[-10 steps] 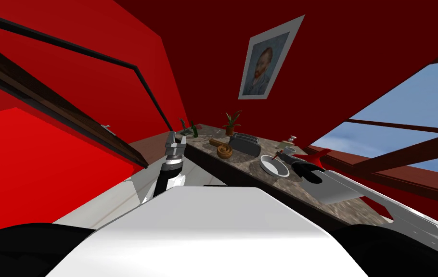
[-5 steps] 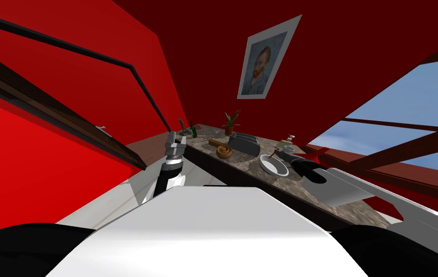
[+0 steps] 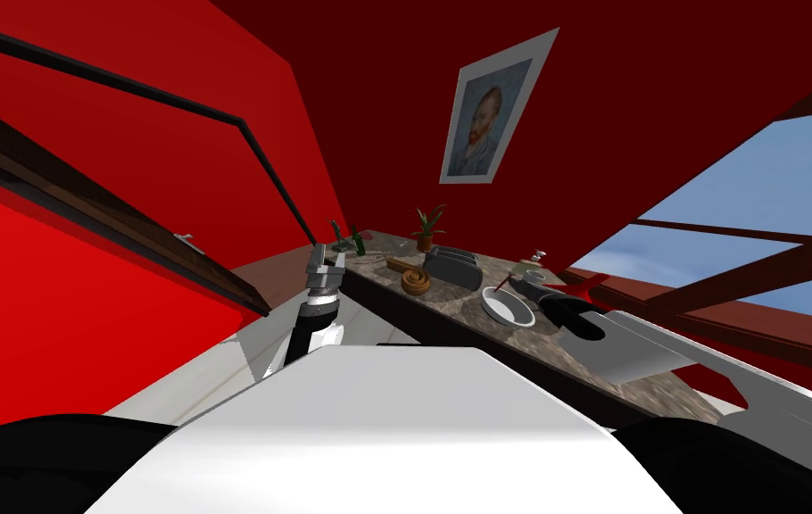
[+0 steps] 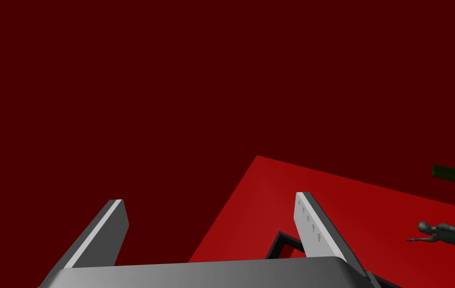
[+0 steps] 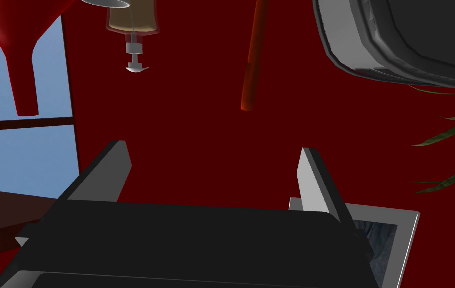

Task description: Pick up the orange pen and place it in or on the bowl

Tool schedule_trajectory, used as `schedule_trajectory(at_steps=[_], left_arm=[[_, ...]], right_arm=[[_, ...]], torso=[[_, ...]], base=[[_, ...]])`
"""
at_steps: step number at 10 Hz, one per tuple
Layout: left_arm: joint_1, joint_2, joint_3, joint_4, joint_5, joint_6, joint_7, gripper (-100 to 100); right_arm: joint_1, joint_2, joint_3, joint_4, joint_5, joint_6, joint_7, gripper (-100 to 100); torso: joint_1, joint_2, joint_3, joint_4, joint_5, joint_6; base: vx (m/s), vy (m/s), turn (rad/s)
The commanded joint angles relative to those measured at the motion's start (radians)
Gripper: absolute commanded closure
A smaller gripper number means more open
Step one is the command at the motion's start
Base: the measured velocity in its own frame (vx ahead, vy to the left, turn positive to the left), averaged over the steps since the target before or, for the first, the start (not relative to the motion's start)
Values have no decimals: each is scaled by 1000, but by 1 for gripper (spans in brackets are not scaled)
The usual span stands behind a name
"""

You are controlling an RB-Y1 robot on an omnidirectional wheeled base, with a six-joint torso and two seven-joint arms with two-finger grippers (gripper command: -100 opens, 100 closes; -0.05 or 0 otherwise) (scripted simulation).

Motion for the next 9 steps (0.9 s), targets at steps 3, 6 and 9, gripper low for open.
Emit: schedule_trajectory(at_steps=[3,6,9], left_arm=[[0,0,0,0,0,0,0,0],[0,0,0,0,0,0,0,0],[0,0,0,0,0,0,0,0]], right_arm=[[0,0,0,0,0,0,0,-100],[16,-52,-60,-51,-58,56,-17,-100],[31,-104,-121,-102,-116,111,-35,-100]], torso=[[-1,0,0,0,0,0],[0,0,0,0,0,0],[-1,0,0,0,0,0]], base=[[-5,-6,16],[5,3,-30],[-1,-7,-22]])
